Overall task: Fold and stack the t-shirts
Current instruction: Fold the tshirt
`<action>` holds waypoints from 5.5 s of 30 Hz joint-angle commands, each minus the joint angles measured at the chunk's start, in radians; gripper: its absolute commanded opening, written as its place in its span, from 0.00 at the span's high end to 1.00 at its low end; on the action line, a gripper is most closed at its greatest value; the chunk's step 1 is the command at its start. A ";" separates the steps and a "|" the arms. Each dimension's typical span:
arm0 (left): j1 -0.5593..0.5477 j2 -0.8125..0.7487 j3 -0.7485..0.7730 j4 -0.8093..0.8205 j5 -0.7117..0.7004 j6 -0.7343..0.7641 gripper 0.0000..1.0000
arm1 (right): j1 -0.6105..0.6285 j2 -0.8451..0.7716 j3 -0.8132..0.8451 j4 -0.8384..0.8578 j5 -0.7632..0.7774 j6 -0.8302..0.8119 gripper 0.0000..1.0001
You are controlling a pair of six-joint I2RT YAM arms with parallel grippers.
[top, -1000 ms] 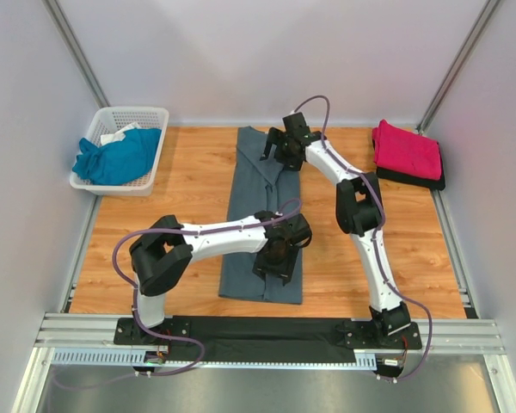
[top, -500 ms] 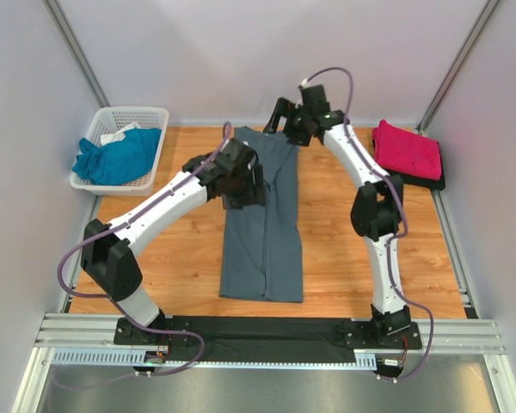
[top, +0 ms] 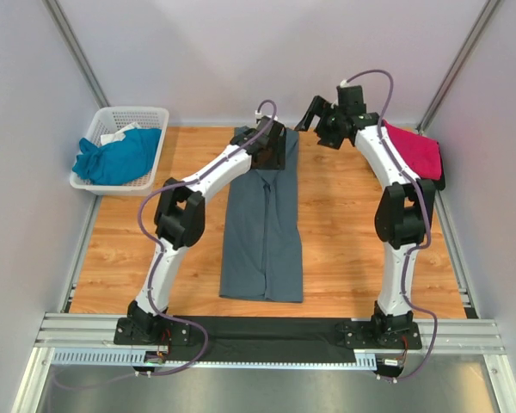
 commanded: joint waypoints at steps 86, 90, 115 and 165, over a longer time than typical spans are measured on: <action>0.029 0.099 0.015 0.224 -0.043 0.064 1.00 | -0.030 0.108 -0.139 0.157 -0.135 0.134 0.18; 0.029 0.031 -0.080 0.264 -0.103 0.015 1.00 | -0.030 0.113 -0.147 0.162 -0.141 0.133 0.19; 0.031 -0.159 -0.393 0.217 -0.315 -0.328 1.00 | -0.021 0.139 -0.164 0.159 -0.147 0.124 0.19; 0.314 -0.104 -0.334 0.347 -0.014 -0.421 0.45 | 0.200 0.302 0.071 0.047 -0.113 -0.112 0.78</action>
